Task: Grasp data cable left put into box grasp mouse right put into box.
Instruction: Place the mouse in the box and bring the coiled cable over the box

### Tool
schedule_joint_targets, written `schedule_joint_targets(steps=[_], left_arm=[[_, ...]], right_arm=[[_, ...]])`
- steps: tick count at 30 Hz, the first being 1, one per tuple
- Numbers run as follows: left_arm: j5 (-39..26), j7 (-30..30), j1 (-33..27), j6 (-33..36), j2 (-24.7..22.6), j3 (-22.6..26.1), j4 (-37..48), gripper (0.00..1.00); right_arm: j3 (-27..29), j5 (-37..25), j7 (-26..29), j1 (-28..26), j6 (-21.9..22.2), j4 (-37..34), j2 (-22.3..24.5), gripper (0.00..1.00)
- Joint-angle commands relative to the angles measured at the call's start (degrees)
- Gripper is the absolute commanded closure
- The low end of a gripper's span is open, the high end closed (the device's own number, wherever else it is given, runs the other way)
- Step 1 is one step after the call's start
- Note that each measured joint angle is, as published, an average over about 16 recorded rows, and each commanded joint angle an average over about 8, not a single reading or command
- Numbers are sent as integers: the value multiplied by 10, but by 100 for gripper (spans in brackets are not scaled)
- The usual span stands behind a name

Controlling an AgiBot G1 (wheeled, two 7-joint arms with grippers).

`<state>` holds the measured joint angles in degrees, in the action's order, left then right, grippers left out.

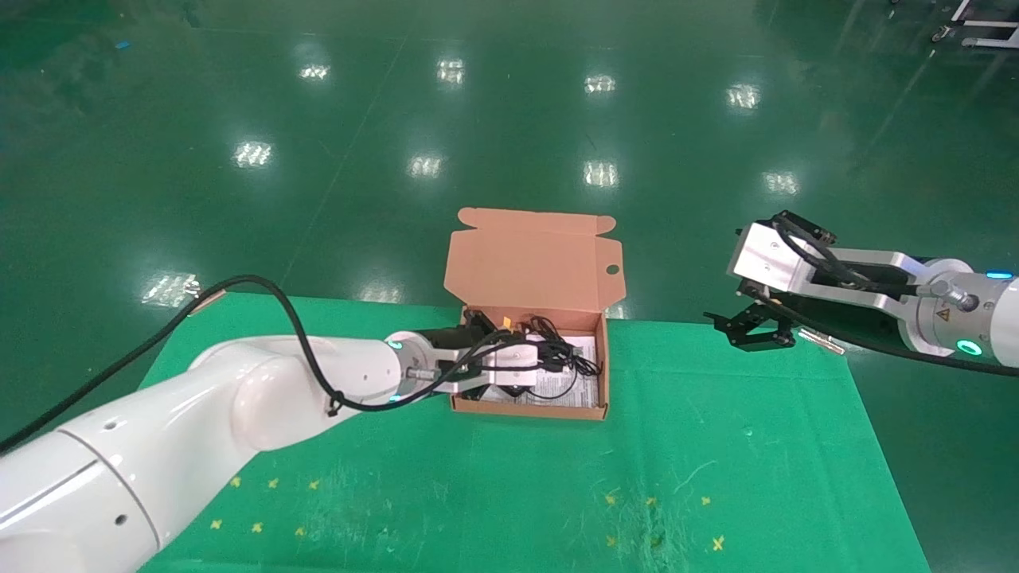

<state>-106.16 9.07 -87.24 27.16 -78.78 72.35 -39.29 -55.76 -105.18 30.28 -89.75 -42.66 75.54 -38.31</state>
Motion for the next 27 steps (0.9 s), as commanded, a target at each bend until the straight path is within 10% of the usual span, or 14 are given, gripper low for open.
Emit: schedule_joint_targets(steps=[1,8,27], left_arm=[[13,3,-1,-7,0,14,-2,88],[39,13,-2,-12,-1,37,-4,0],[31,9,-3,-10,2,30,-6,0]], right_arm=[[0,-4,6,1,1,6,3,0],[1,-8,9,1,0,12,6,0],[0,-7,9,1,1,8,3,0]])
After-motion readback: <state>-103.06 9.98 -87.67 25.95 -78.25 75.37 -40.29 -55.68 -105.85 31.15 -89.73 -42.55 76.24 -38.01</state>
